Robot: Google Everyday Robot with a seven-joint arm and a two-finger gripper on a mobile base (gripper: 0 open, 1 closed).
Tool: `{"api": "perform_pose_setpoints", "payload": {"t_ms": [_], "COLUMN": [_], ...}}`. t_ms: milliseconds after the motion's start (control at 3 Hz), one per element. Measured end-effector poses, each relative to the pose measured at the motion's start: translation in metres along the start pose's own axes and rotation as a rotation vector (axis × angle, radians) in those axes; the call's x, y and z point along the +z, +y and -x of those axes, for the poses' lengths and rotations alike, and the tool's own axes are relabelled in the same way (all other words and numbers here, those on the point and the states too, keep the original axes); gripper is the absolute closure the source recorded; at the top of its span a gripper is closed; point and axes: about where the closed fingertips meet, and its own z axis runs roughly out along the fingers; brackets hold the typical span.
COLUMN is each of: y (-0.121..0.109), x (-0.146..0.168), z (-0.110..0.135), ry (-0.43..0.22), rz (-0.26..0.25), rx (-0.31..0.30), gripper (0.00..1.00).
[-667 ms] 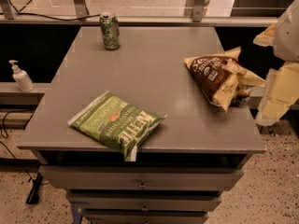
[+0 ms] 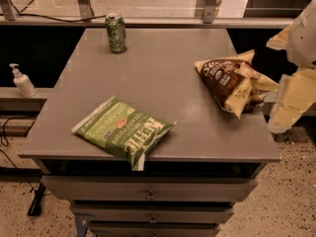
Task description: Move brown chip bag near green can
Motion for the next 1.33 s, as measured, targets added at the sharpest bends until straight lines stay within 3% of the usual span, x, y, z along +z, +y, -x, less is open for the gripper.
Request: {"api": "perform_pose_setpoints", "payload": {"t_ms": [667, 1333], "y": [-0.022, -0.050], "x": [0.056, 0.123], "z": [0.005, 0.013], "ry": [-0.102, -0.154], "rz": [-0.041, -0.040], "rx": [-0.008, -0.013], "gripper": [0.00, 0.00]}}
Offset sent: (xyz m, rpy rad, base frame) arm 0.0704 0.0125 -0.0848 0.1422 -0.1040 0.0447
